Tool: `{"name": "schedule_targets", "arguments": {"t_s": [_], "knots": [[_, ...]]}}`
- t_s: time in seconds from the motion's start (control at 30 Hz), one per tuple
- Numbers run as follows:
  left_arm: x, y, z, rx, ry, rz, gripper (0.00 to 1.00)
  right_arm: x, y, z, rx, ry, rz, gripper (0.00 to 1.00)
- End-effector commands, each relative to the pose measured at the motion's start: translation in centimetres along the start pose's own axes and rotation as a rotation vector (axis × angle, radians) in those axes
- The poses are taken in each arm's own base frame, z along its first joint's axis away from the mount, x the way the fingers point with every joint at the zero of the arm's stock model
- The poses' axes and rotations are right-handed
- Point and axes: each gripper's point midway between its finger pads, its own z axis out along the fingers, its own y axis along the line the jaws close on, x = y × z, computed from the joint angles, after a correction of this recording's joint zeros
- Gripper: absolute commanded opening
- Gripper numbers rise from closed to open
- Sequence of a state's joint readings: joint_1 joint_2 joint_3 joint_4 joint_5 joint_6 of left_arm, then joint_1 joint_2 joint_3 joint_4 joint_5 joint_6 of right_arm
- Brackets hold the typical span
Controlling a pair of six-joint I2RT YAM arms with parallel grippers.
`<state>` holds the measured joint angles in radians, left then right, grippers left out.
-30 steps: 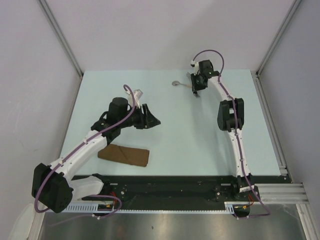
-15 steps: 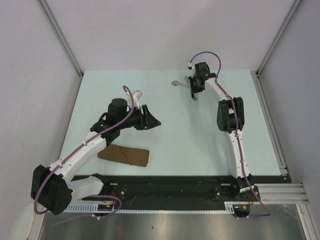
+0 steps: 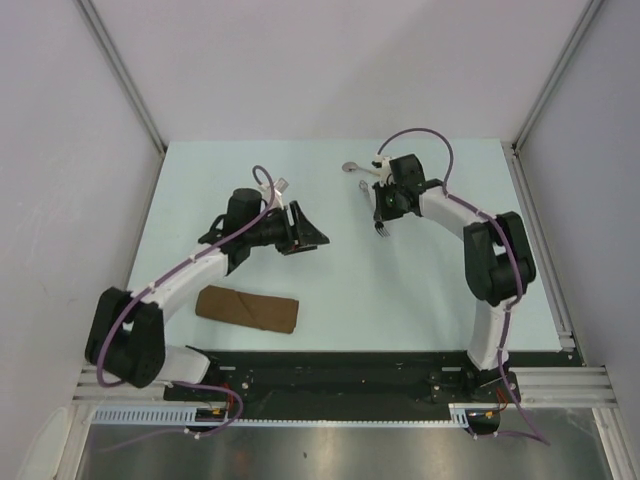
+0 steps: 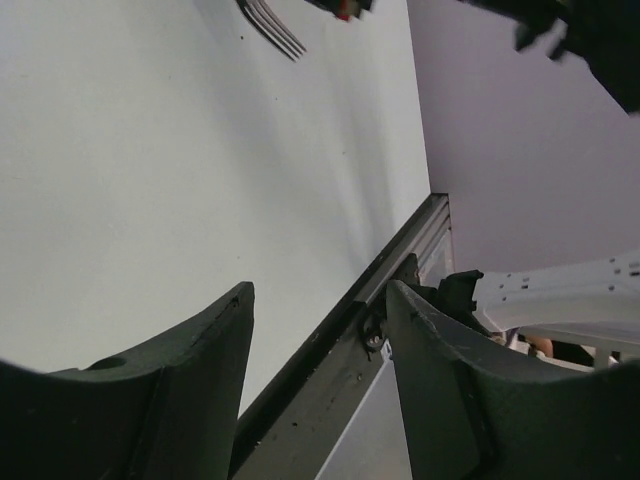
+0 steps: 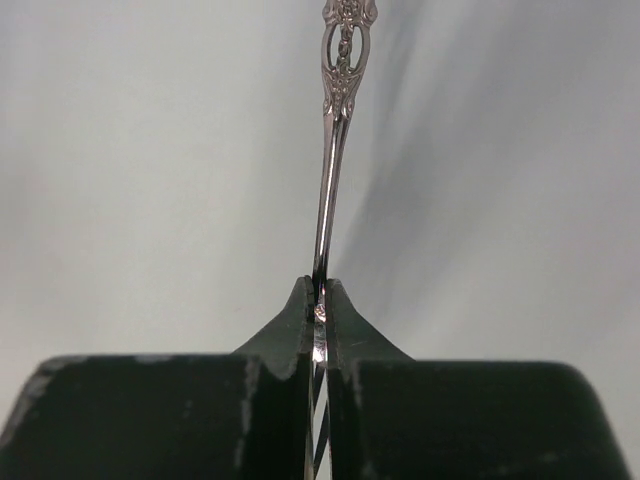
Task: Fold the napkin into a case and place the utensils inside
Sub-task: Pass from the right arm to the left
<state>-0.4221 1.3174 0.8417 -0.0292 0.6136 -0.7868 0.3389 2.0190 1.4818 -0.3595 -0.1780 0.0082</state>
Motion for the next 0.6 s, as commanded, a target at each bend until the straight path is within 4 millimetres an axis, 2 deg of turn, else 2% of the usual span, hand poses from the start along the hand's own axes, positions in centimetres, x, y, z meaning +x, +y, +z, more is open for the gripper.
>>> {"name": "schedule_targets", "arguments": {"t_s": [0.0, 0.03, 0.07, 0.1, 0.13, 0.17, 0.2, 0.23, 0.3, 0.33, 0.47, 0.57], "knots": [[-2.1, -3.4, 1.2, 0.155, 0.045, 0.029, 0.61, -1.3, 6.9, -5.6, -0.162, -0.145, -0.041, 0.0], [-2.2, -3.0, 1.5, 0.149, 0.055, 0.025, 0.61, -0.3, 8.3, -6.2, -0.196, -0.139, -0.049, 0.0], [-2.2, -2.6, 2.1, 0.145, 0.081, 0.015, 0.61, -0.7, 9.6, -8.2, -0.231, -0.191, -0.063, 0.0], [-2.1, -2.1, 2.2, 0.133, 0.093, 0.017, 0.61, 0.3, 11.8, -8.9, -0.294, -0.182, -0.083, 0.0], [-1.9, -1.7, 2.4, 0.124, 0.106, 0.004, 0.62, 2.3, 12.5, -9.2, -0.317, -0.155, -0.08, 0.0], [-1.5, -1.1, 2.6, 0.119, 0.119, -0.012, 0.62, 2.6, 13.4, -10.0, -0.34, -0.168, -0.093, 0.0], [-1.3, -1.0, 2.7, 0.128, 0.12, -0.025, 0.62, 2.8, 15.6, -11.9, -0.399, -0.189, -0.131, 0.0], [-1.4, -1.1, 2.7, 0.144, 0.111, -0.015, 0.62, 3.9, 16.1, -12.2, -0.411, -0.176, -0.146, 0.0], [-0.8, -0.3, 2.8, 0.121, 0.121, -0.032, 0.61, 4.6, 17.1, -13.7, -0.422, -0.172, -0.174, 0.0], [-0.6, 0.0, 2.8, 0.111, 0.123, -0.031, 0.61, 5.6, 18.0, -14.0, -0.439, -0.158, -0.197, 0.0], [0.6, 1.7, 2.8, 0.061, 0.142, -0.057, 0.62, 6.6, 19.4, -16.2, -0.477, -0.169, -0.231, 0.0], [0.9, 1.5, 2.6, 0.089, 0.136, -0.077, 0.59, 7.5, 20.2, -16.9, -0.498, -0.155, -0.267, 0.0]]}}
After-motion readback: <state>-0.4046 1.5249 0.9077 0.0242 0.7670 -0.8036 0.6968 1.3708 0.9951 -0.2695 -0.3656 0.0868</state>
